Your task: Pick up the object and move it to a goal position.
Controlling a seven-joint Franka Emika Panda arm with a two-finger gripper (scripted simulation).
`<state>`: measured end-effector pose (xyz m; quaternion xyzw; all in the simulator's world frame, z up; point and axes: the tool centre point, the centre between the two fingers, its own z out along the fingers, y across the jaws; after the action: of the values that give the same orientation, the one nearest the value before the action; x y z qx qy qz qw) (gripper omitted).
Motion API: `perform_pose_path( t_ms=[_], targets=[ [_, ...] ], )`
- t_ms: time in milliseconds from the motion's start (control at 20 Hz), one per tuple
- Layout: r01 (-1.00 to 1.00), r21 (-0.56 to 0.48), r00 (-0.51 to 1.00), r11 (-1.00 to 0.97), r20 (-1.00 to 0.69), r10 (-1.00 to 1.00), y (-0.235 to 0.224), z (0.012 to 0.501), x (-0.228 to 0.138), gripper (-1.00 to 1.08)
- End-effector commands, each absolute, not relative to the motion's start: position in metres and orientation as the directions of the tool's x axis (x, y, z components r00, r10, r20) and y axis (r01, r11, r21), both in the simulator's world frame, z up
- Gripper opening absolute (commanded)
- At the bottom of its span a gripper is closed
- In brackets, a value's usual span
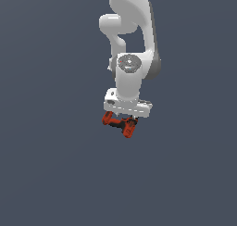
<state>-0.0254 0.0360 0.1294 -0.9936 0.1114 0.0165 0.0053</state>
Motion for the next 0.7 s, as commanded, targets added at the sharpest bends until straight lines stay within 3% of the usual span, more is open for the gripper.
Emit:
perform_pose_path(
  t_ms=[0, 650],
  targets=[
    [-0.262, 0.003, 0.964, -0.965, -0.042, -0.262, 0.047, 0.117, -0.034, 0.68],
    [-0.426, 0.056, 0.901, -0.903, -0.062, -0.429, 0.087, 0.067, -0.075, 0.68]
  ],
)
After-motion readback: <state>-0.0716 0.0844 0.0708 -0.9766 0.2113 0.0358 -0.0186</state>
